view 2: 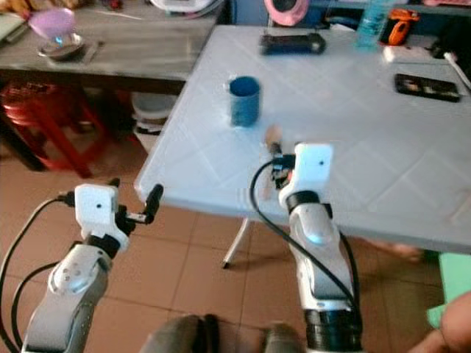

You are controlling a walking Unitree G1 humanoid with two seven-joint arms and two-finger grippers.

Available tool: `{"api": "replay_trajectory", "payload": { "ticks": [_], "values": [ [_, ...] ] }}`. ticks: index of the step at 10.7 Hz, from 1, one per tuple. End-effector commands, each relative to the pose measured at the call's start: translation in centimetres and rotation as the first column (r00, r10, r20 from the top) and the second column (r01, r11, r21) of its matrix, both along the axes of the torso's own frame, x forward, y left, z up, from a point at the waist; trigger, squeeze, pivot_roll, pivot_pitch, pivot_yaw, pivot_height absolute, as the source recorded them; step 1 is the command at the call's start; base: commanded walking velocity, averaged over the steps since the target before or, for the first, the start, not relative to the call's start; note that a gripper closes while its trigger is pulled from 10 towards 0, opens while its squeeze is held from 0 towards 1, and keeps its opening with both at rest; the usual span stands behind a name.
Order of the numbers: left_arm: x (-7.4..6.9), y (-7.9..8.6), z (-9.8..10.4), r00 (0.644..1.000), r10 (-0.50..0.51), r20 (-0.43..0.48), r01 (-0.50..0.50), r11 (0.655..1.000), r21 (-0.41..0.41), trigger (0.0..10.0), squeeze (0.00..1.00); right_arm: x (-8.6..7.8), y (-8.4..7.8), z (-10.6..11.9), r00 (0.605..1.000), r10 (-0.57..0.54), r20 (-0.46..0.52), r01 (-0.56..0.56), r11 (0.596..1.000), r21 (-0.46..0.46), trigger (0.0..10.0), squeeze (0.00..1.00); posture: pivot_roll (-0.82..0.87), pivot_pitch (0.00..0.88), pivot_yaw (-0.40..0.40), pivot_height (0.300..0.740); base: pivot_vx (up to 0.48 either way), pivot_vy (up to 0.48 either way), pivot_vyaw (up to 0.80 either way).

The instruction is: Setting the table

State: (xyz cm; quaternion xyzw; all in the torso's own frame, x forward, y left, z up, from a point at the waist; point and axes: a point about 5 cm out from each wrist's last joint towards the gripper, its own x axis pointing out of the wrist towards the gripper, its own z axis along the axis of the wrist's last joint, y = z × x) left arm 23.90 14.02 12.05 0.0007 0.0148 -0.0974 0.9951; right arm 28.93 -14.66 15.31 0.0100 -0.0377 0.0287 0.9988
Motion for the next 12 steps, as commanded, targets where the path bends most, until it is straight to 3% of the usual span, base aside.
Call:
{"api": "replay_trajectory", "payload": {
  "ticks": [1, 8, 9, 11, 12],
  "values": [
    [-0.1, -0.3, 0.2, 1.0, -0.013, 0.003, 0.013, 1.0, 0.003, 10.0, 0.0, -0.3, -0.5, -0.2, 1.0, -0.024, -0.013, 0.024, 1.0, 0.003, 10.0, 0.0, 0.04, 0.14, 0.087, 0.74, 0.304, 0.0, 0.0],
    [-0.6, -0.4, 0.5, 0.999, -0.035, 0.016, 0.036, 0.998, -0.043, 10.0, 0.0, 0.0, -1.8, -0.6, 0.994, -0.1, -0.046, 0.1, 0.995, 0.012, 10.0, 0.0, 0.04, 0.146, 0.075, 0.74, 0.0, 0.0, -0.17],
    [-0.6, -0.4, 0.5, 0.999, -0.036, 0.015, 0.037, 0.998, -0.048, 10.0, 0.0, -0.1, -1.8, -0.5, 0.994, -0.101, -0.036, 0.101, 0.995, 0.011, 10.0, 1.0, 0.04, 0.145, 0.075, 0.74, 0.0, 0.0, 0.0],
    [-0.5, -0.5, 0.6, 0.999, -0.047, 0.02, 0.048, 0.998, -0.045, 10.0, 0.0, -0.3, -1.6, -0.4, 0.995, -0.091, -0.027, 0.092, 0.996, 0.011, 10.0, 1.0, 0.03, 0.145, 0.077, 0.74, 0.3, 0.0, 0.0],
    [-0.5, -0.6, 0.6, 0.998, -0.059, 0.021, 0.06, 0.997, -0.048, 10.0, 0.0, -0.3, -1.6, -0.4, 0.995, -0.094, -0.031, 0.094, 0.996, 0.009, 10.0, 0.0, 0.04, 0.142, 0.077, 0.74, 0.371, 0.0, 0.0]
  ]
}}
